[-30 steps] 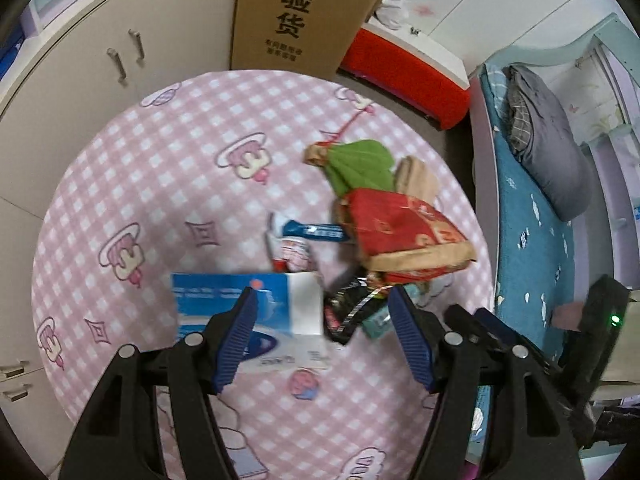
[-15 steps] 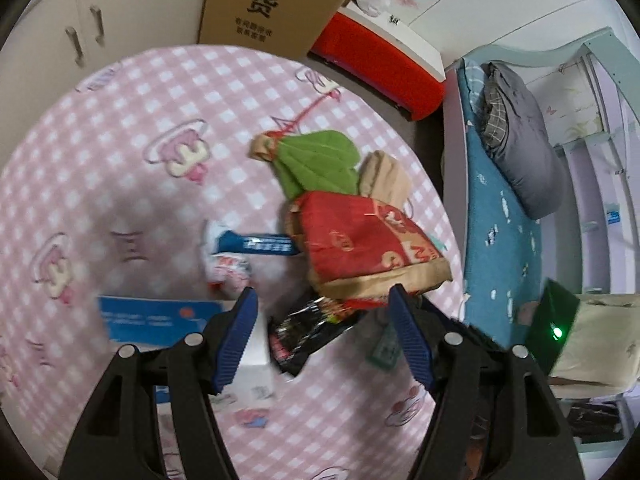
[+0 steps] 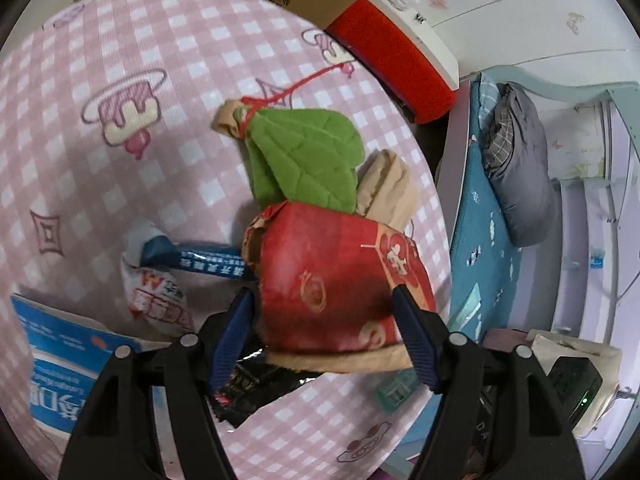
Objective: Collect trash
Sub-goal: 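Grasp the teal wrapper with the right tool while the left grasps the red snack bag, then carry both over the bucket and open the right tool to drop the teal wrapper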
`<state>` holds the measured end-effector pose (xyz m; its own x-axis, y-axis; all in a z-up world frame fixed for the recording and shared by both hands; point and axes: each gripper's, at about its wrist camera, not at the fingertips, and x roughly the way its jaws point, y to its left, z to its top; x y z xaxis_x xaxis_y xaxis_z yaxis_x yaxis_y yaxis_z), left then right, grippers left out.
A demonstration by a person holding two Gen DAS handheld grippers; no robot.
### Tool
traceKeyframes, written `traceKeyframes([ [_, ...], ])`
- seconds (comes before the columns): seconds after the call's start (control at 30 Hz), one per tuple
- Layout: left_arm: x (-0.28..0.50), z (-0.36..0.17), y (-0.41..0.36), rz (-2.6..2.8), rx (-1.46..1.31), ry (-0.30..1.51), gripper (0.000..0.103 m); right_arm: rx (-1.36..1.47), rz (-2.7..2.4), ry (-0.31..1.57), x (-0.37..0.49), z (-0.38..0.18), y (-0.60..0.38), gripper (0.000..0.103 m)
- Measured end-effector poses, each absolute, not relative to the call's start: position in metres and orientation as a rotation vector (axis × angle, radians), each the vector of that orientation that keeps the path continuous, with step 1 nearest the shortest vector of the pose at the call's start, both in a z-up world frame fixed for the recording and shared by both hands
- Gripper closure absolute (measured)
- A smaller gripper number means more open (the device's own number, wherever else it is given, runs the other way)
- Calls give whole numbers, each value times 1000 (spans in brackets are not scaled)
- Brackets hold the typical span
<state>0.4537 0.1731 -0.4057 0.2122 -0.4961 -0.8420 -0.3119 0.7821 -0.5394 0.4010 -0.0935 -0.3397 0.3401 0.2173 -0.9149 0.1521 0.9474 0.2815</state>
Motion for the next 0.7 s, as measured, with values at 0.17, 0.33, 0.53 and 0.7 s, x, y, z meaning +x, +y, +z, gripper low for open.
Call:
traceKeyframes([
  [0.17, 452, -406, 174, -151, -730, 1358, 54, 325, 96, 1235, 405, -340, -87, 81],
  [0.33, 445, -393, 186, -132, -744, 1306, 89, 305, 152, 1238, 409, -340, -82, 81],
  [0.53, 425, -352, 177, -120, -709, 1241, 94, 290, 228, 1239, 411, -331, -86, 81],
  [0.7, 403, -298, 148, -112, -627, 1136, 95, 277, 288, 1224, 406, -312, -105, 81],
])
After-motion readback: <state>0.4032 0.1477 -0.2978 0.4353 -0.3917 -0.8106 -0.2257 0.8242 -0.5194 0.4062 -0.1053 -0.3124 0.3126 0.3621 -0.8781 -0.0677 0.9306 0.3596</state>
